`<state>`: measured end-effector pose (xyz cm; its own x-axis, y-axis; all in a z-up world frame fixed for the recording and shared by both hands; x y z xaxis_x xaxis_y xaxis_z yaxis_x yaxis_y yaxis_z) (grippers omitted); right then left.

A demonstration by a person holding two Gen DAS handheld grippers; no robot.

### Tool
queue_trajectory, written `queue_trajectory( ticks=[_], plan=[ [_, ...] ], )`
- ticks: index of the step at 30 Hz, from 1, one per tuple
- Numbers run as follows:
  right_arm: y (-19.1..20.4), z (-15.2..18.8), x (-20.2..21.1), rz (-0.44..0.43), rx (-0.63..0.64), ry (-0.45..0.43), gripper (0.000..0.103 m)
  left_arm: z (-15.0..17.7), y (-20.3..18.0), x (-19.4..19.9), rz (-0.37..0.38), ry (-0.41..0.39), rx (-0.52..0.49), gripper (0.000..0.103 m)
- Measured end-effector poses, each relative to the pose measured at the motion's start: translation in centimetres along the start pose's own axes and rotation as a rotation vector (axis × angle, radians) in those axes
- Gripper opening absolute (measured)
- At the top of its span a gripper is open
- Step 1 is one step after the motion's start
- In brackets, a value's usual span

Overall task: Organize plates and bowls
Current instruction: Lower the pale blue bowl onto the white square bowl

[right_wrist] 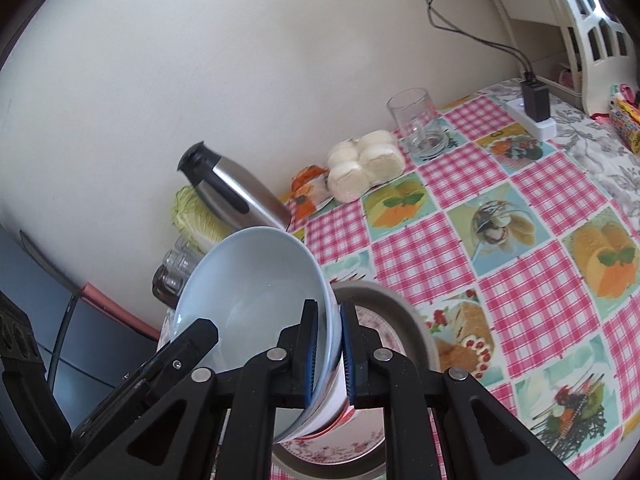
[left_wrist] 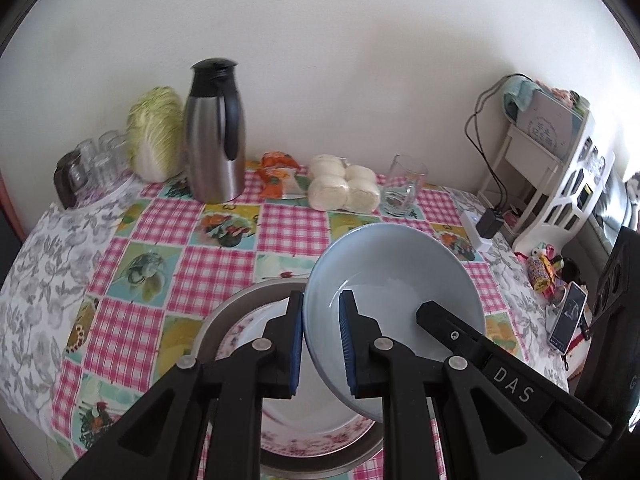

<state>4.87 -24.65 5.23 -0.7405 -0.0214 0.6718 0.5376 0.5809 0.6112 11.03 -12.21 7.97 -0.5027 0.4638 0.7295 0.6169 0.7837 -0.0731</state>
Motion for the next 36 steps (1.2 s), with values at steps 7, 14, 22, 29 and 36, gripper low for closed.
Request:
queue_trajectory(
  ticks=[7,14,22,29,36],
  plan=[
    [1.6,2.7,-2.8,0.02,0.061,0.068,0.014,1.9,3.3,-0.8,0.001,0.029,0.078,0.017],
    [1.3,3.8,-4.5,0.08,0.083,0.1,0.015,3.2,4.0,-2.9,0.026,0.085,0.113,0.017],
    [1.0,3.8,-4.7,0.133,0.11,0.098,0.016,3.9,4.3,-3.9,0.027,0.106,0.142,0.01],
    [0.9,3.8,-4.9,0.137,0.119,0.104,0.019,3.9,4.6,-4.0,0.018,0.11,0.152,0.007],
    [1.1,3.8,-4.8,0.138,0.115,0.119,0.021,3.8,4.8,-4.0,0.01,0.102,0.151,0.006]
  ],
)
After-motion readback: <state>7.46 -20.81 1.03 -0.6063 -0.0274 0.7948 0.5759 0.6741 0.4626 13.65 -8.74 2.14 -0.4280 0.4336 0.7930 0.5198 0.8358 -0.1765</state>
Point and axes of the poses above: each gripper's, at about its wrist camera, not at the fingertips, and x roughly against the way its jaws point, y to its left, z to its underside, the point moved 7 cm from there along -x, roughly the way its jaws point, and after that the axes turned 14 degrees about -x, right-handed, at the moved point
